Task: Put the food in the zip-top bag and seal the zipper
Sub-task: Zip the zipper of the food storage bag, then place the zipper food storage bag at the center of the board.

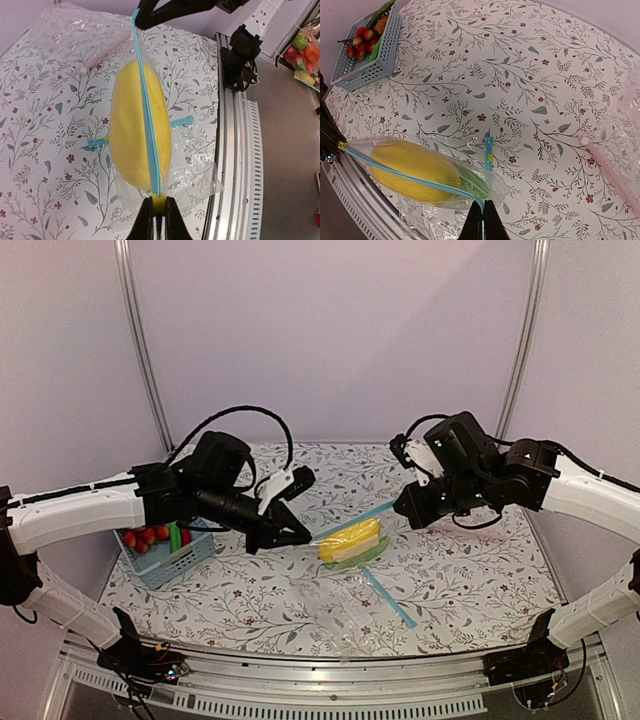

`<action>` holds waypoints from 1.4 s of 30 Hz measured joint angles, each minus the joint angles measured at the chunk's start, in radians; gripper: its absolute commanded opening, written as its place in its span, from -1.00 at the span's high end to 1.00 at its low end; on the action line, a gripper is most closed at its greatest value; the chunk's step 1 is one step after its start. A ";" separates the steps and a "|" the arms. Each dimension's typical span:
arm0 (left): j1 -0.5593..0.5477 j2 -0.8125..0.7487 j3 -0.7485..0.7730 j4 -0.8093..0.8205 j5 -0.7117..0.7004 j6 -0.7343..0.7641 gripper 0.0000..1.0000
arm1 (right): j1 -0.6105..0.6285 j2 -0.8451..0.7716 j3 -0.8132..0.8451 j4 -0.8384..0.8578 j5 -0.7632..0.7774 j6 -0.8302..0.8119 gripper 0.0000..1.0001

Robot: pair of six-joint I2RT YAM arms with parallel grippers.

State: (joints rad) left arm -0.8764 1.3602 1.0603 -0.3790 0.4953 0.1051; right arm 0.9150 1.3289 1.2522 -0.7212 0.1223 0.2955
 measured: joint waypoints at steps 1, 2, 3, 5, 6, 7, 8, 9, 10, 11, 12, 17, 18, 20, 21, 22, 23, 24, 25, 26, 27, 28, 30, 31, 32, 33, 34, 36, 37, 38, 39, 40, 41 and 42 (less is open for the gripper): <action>0.000 -0.002 -0.002 0.000 -0.006 0.000 1.00 | 0.000 -0.001 0.000 -0.002 -0.002 0.000 1.00; 0.000 -0.003 -0.003 0.000 -0.011 0.000 1.00 | 0.000 -0.002 0.000 -0.004 -0.003 -0.002 1.00; 0.000 -0.004 -0.004 0.000 -0.014 0.000 1.00 | 0.000 -0.003 0.000 -0.006 -0.004 -0.004 1.00; 0.000 -0.005 -0.005 0.000 -0.019 0.000 1.00 | 0.000 -0.004 0.000 -0.012 -0.004 -0.005 1.00; 0.000 -0.005 -0.005 0.000 -0.024 0.000 1.00 | 0.000 -0.004 0.000 -0.014 -0.004 -0.006 1.00; 0.000 -0.006 -0.005 0.000 -0.028 0.000 1.00 | 0.000 -0.004 0.000 -0.016 -0.004 -0.007 1.00; 0.001 -0.006 -0.006 0.000 -0.033 0.001 1.00 | 0.000 -0.004 0.000 -0.018 -0.004 -0.008 1.00; 0.001 -0.007 -0.006 0.000 -0.037 0.002 1.00 | 0.000 -0.004 0.000 -0.019 -0.004 -0.008 1.00; 0.001 -0.007 -0.007 -0.001 -0.039 0.002 1.00 | 0.000 -0.004 0.000 -0.020 -0.004 -0.008 1.00; 0.001 -0.008 -0.008 -0.001 -0.041 0.004 1.00 | 0.000 -0.004 0.000 -0.020 -0.004 -0.008 1.00; 0.001 -0.008 -0.008 -0.001 -0.042 0.006 1.00 | 0.000 -0.005 0.000 -0.020 -0.004 -0.008 1.00; 0.003 -0.008 -0.009 -0.002 -0.045 0.016 1.00 | 0.000 -0.006 0.000 -0.020 -0.004 -0.008 1.00; 0.003 -0.008 -0.009 -0.002 -0.046 0.017 1.00 | 0.000 -0.006 0.000 -0.020 -0.004 -0.008 1.00; 0.004 -0.008 -0.009 -0.003 -0.048 0.018 1.00 | 0.000 -0.007 0.000 -0.020 -0.004 -0.008 1.00; 0.005 -0.008 -0.009 -0.002 -0.047 0.018 1.00 | 0.000 -0.008 0.000 -0.020 -0.005 -0.008 0.98; 0.005 -0.008 -0.009 -0.002 -0.046 0.018 1.00 | 0.000 -0.009 0.000 -0.019 -0.006 -0.008 0.81; 0.005 -0.008 -0.009 -0.002 -0.041 0.017 1.00 | 0.000 -0.011 0.000 -0.020 -0.011 -0.008 0.50; 0.006 -0.008 -0.009 -0.002 -0.034 0.013 1.00 | -0.002 -0.013 0.000 -0.020 -0.020 -0.012 0.21; 0.007 -0.008 -0.010 -0.005 -0.024 0.002 1.00 | -0.005 -0.016 0.000 -0.019 -0.031 -0.013 -0.01; 0.007 -0.008 -0.010 -0.005 -0.020 -0.003 1.00 | -0.010 -0.018 0.000 -0.018 -0.053 -0.015 -0.19; 0.007 -0.008 -0.010 -0.006 -0.011 -0.020 1.00 | -0.015 -0.021 0.000 -0.014 -0.081 -0.021 -0.38; 0.007 -0.008 -0.011 -0.006 -0.007 -0.035 1.00 | -0.018 -0.024 0.000 -0.009 -0.109 -0.018 -0.55; 0.007 -0.005 -0.011 -0.002 0.000 -0.082 1.00 | -0.021 -0.030 -0.002 0.013 -0.170 -0.025 -0.77; 0.007 -0.002 -0.010 0.002 0.003 -0.102 1.00 | -0.021 -0.034 -0.003 0.022 -0.186 -0.018 -0.82; 0.007 0.003 -0.011 0.009 0.005 -0.127 1.00 | -0.020 -0.041 -0.006 0.032 -0.195 -0.021 -0.85; 0.007 0.008 -0.012 0.018 0.004 -0.150 1.00 | -0.019 -0.051 -0.009 0.040 -0.203 -0.022 -0.87; 0.007 0.012 -0.013 0.027 0.002 -0.169 1.00 | -0.019 -0.060 -0.011 0.043 -0.204 -0.018 -0.88; 0.008 0.021 -0.020 0.045 -0.014 -0.209 1.00 | -0.020 -0.081 -0.017 0.056 -0.200 -0.018 -0.89; 0.010 0.026 -0.027 0.057 -0.027 -0.230 1.00 | -0.020 -0.089 -0.018 0.057 -0.194 -0.018 -0.90; 0.013 0.029 -0.037 0.069 -0.040 -0.251 1.00 | -0.020 -0.097 -0.021 0.060 -0.184 -0.017 -0.92; 0.020 0.032 -0.048 0.084 -0.052 -0.272 1.00 | -0.019 -0.103 -0.024 0.064 -0.177 -0.013 -0.94; 0.030 0.034 -0.062 0.103 -0.061 -0.294 1.00 | -0.020 -0.108 -0.027 0.067 -0.162 -0.008 -0.94; 0.045 0.038 -0.079 0.126 -0.069 -0.320 1.00 | -0.019 -0.111 -0.033 0.071 -0.149 -0.002 -0.94; 0.060 0.043 -0.093 0.145 -0.076 -0.343 1.00 | -0.020 -0.111 -0.038 0.073 -0.133 0.002 -0.95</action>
State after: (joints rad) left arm -0.8169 1.4033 0.9676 -0.2340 0.4191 -0.2375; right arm 0.8951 1.2175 1.2144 -0.6479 -0.0109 0.2974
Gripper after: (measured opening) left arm 0.040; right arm 0.969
